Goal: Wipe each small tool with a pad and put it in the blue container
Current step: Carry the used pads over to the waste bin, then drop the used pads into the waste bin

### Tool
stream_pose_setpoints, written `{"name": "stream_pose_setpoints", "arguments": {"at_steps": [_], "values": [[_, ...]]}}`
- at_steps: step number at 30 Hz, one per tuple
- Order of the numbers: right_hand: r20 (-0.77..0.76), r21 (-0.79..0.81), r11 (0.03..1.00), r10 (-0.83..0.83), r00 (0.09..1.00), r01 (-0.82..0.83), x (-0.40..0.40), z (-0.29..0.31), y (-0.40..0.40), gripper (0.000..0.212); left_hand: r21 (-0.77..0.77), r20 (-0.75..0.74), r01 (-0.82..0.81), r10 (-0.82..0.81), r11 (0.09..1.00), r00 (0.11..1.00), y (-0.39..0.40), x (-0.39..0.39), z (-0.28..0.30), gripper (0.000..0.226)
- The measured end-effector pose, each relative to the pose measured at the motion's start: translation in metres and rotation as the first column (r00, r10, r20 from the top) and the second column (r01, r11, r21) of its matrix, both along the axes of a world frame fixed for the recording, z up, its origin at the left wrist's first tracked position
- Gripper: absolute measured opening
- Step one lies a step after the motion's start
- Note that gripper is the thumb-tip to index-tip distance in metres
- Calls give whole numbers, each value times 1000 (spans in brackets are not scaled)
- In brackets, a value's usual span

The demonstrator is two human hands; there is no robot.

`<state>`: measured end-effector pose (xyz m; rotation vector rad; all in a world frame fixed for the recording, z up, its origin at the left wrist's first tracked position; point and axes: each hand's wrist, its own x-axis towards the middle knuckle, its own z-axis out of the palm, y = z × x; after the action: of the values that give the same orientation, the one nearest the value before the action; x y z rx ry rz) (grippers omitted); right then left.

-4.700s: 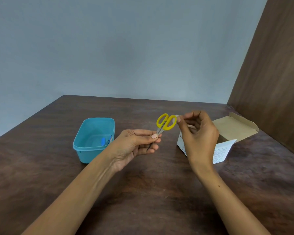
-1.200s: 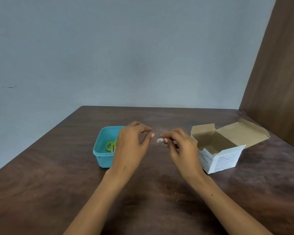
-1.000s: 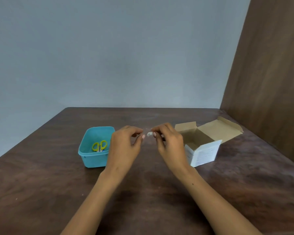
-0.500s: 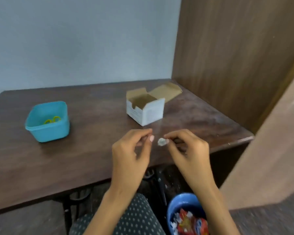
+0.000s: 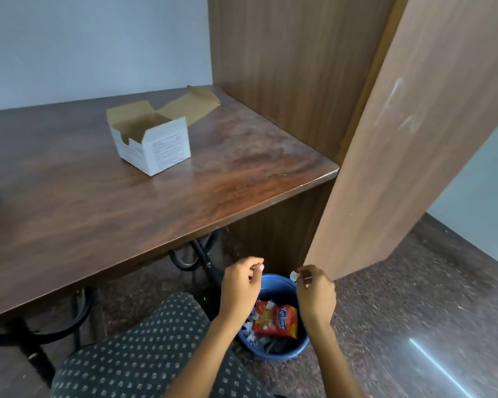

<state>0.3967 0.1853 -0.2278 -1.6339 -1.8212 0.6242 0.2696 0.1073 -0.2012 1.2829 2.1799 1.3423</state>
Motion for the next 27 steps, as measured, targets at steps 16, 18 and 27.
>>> {"name": "stream_pose_setpoints", "arguments": {"at_steps": [16,18,27], "values": [[216,-271,962,40,976,20,-7,-56,33,21,-161,-11,46,-48,986,999,18,-1,-20,24],[172,-224,974,45,984,-6,-9,-42,29,21,-147,-12,57,-59,987,998,16,-1,-13,24],[10,164,950,266,964,-264,-13,93,-16,12,140,-77,88,-78,986,994,-16,4,79,22]]}}
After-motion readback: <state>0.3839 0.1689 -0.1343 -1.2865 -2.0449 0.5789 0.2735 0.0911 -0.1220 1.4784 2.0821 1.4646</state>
